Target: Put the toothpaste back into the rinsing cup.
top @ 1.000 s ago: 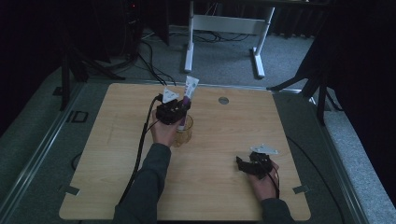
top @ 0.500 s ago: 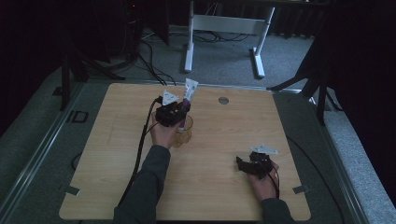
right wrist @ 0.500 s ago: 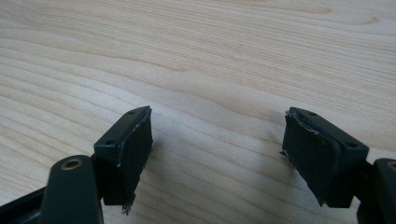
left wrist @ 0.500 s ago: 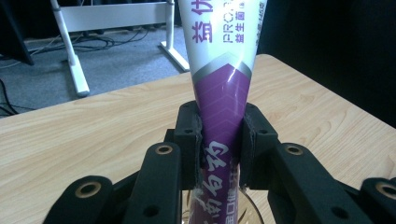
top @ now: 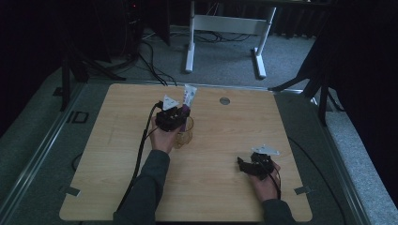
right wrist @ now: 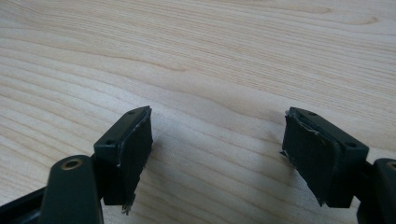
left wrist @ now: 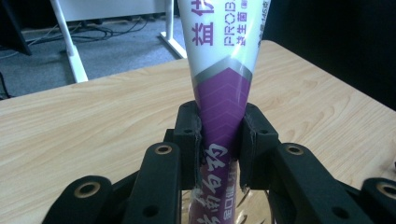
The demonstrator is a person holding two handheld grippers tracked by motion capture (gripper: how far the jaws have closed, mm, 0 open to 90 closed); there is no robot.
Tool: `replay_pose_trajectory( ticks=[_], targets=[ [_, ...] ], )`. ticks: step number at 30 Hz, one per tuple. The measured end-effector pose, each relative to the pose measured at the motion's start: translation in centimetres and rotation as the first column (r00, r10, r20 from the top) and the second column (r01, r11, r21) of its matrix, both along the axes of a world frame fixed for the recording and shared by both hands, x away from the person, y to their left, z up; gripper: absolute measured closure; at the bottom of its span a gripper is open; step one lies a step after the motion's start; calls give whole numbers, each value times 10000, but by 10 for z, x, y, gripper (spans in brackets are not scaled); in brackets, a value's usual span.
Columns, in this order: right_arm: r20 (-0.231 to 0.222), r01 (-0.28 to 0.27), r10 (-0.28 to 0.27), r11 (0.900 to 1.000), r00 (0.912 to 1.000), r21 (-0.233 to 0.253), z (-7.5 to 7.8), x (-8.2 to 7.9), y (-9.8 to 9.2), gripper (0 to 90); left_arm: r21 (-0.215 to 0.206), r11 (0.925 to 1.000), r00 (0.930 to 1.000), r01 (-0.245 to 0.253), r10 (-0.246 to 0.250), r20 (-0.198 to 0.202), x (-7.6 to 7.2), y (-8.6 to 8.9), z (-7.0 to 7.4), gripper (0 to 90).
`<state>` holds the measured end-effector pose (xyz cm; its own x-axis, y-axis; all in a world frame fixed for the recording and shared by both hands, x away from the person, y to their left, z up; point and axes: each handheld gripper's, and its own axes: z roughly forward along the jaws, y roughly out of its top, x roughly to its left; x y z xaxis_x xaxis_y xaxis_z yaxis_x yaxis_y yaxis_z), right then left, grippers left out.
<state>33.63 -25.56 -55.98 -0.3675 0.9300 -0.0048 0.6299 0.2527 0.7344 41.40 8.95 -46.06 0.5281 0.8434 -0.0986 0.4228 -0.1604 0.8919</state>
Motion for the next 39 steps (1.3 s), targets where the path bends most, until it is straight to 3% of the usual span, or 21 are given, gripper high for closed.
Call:
replay_pose_trajectory(
  ticks=[11,23,26,28,32,39],
  targets=[
    [-2,-8,8,10000,10000,-3,0,0,0,242,250,9996,9994,152,-144,-318,-5,-1,-14,715],
    [-10,2,-2,10000,10000,2,0,0,0,242,859,9958,9974,327,-270,-666,-10,-4,-27,706],
    [-9,5,-5,10000,10000,0,0,0,0,242,533,9976,9968,433,-396,-693,-11,-2,-28,682],
    [-8,6,-6,10000,10000,2,0,0,0,242,583,9971,9967,492,-453,-669,-13,-2,-27,635],
    [2,-7,7,10000,10000,-7,0,0,0,242,465,9975,9979,523,-505,-402,-22,2,-24,570],
    [5,-10,10,10000,10000,-7,0,0,0,242,-121,9993,9993,361,-359,92,-38,15,-15,490]
  ],
)
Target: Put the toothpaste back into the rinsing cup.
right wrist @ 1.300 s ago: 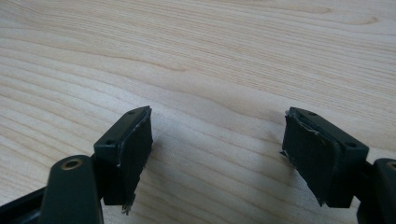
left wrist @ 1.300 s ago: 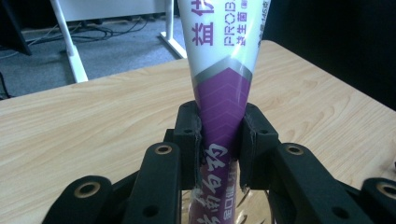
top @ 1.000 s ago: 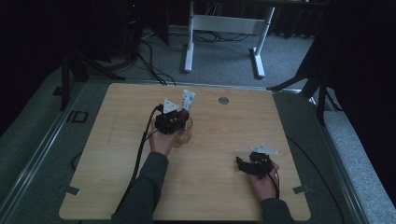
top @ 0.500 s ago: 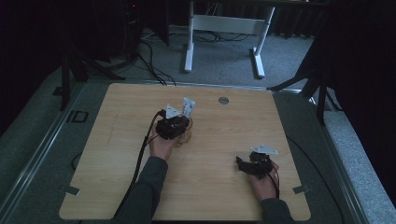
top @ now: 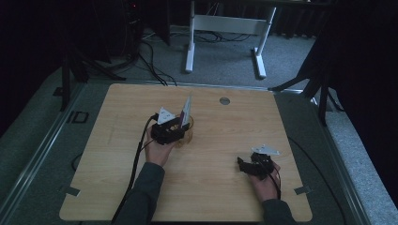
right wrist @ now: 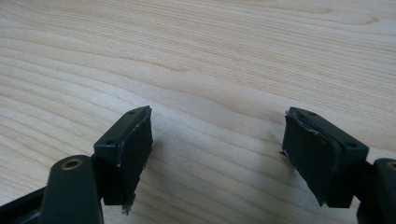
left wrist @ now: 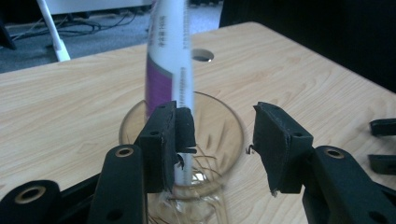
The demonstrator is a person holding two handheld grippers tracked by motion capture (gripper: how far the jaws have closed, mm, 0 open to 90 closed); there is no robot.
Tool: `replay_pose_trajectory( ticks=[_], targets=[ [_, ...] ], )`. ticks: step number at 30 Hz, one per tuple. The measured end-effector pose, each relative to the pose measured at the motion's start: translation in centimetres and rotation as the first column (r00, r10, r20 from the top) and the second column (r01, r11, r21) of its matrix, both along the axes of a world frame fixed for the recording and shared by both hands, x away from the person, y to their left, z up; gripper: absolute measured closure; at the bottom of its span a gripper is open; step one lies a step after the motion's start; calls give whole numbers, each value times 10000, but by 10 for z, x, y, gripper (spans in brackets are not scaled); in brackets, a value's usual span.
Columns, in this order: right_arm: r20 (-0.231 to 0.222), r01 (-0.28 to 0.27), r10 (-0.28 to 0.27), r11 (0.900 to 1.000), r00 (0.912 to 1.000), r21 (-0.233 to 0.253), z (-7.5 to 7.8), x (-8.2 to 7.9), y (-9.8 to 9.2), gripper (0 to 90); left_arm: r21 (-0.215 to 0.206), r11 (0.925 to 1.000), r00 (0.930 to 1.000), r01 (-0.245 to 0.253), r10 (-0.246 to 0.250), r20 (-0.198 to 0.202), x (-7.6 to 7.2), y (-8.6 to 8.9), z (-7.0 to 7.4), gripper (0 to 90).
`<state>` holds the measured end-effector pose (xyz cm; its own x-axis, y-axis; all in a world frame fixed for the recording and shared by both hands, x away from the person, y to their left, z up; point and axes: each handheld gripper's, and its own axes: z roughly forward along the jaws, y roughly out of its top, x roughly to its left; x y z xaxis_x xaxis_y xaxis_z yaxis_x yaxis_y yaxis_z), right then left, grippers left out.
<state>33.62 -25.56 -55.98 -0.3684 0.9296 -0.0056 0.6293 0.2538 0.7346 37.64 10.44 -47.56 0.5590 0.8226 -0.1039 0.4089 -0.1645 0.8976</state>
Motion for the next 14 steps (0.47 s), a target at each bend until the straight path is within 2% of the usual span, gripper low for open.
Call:
replay_pose_trajectory(
  ticks=[3,7,8,11,12,13,14],
  targets=[
    [8,-6,6,10000,10000,-6,0,0,0,242,-157,9998,9996,-145,149,235,-7,8,4,464],
    [20,-17,17,10000,10000,-22,0,0,0,242,14,9982,9978,-606,606,275,-15,21,4,416],
    [12,-12,12,10000,10000,-17,0,0,0,241,177,9967,9968,-789,786,160,-16,25,2,397],
    [5,-2,2,10000,10000,-9,0,0,0,242,369,9918,9909,-1224,1242,-512,-16,40,-9,347],
    [2,-5,5,10000,10000,-15,0,0,0,242,546,9881,9868,-1439,1474,-664,-15,46,-15,340],
    [2,-5,5,10000,10000,-15,0,0,0,242,546,9881,9868,-1439,1474,-664,-15,46,-15,339],
    [-10,-4,4,10000,10000,-16,0,0,0,242,1003,9746,9698,-2004,2119,-1207,-13,58,-31,339]
  ],
)
